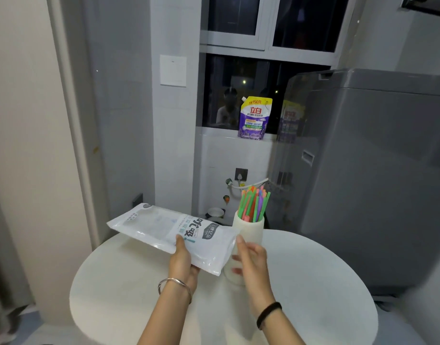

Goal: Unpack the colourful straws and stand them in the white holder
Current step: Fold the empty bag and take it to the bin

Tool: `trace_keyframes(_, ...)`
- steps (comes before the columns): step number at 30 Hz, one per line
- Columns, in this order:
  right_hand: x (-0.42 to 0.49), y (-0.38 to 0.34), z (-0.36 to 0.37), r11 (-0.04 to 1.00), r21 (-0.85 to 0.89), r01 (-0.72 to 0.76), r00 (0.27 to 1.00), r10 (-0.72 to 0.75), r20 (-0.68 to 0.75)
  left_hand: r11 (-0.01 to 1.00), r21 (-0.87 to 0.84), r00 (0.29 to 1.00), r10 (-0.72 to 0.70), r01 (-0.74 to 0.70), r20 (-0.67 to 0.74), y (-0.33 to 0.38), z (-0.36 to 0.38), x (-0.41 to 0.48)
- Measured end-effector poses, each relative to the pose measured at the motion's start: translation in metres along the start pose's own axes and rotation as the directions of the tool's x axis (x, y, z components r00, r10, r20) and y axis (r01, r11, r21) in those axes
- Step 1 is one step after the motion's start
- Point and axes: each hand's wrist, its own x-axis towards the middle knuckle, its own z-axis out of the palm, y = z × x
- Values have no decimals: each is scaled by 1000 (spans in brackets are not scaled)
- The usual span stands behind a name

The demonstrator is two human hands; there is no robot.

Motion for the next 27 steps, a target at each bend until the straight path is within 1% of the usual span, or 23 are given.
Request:
trace_keyframes(1,0,4,-1,991,68,-117,984,106,145,999,36,1000,-1,1,-10,-2,-2,-3)
trace_keyframes(2,-1,7,-1,971,131,-201,954,163,252,997,73,1000,-2,3,-12,-2,-5,-6)
trace_keyframes(3,-2,9,-2,952,178,-249,932,185,311,993,115,1000,-8,8,-5,-4,-7,-8)
trace_keyframes(4,-1,11,-3,948,194,-251,929,180,324,987,163,1000,-13,12,8,-4,-8,-10)
trace_keyframes(6,-1,15,-3,959,208,-192,956,134,263,972,236,999,3,-14,46,-1,-13,-13)
trace_keyframes(8,-2,17,-4,968,212,-135,974,90,209,966,247,997,67,-77,45,4,-21,-11)
trace_keyframes(9,-2,18,-5,975,199,-103,980,66,187,961,258,994,105,-102,3,9,-25,-11)
trace_keyframes(10,-1,19,-5,982,175,-65,986,36,165,942,303,983,171,-141,-74,15,-28,-10)
trace_keyframes(11,-1,20,-5,990,137,-27,990,7,142,886,412,946,293,-214,-138,21,-31,-11)
trace_keyframes(12,-1,21,-4,995,97,14,993,-25,115,758,568,871,472,-322,-136,28,-34,-11)
trace_keyframes(13,0,20,-4,997,57,55,994,-60,90,543,719,754,656,-434,-40,35,-38,-11)
trace_keyframes(14,0,20,-4,995,18,97,992,-98,77,280,813,621,774,-511,123,41,-43,-11)
trace_keyframes(15,0,19,-3,990,-25,137,987,-135,83,38,837,518,801,-546,301,48,-48,-10)
trace_keyframes(16,0,19,-3,982,-71,175,980,-167,104,-137,818,479,752,-559,454,54,-54,-10)
trace_keyframes(17,-1,20,-3,972,-104,210,972,-195,134,-238,789,508,653,-566,561,58,-60,-10)
trace_keyframes(18,0,21,-3,963,-123,241,961,-220,165,-293,775,581,528,-560,620,60,-67,-9)
trace_keyframes(19,-3,22,-3,958,-127,257,953,-229,199,-334,771,664,391,-543,637,62,-77,-10)
trace_keyframes(20,-3,21,-4,958,-119,262,946,-231,229,-353,773,735,268,-527,623,64,-84,-9)
trace_keyframes(21,-5,21,-3,959,-113,260,938,-222,267,-338,792,789,187,-508,586,66,-92,-9)
trace_keyframes(22,-6,20,-2,959,-114,259,927,-214,307,-294,817,823,138,-497,550,69,-99,-9)
trace_keyframes(23,-7,21,0,957,-123,262,917,-208,339,-240,834,842,101,-497,531,72,-105,-10)
trace_keyframes(25,-11,25,5,953,-142,268,907,-200,370,-148,843,849,38,-517,528,80,-117,-14)
trace_keyframes(27,-13,30,12,953,-152,263,914,-196,355,-75,852,855,-24,-518,517,88,-126,-22)
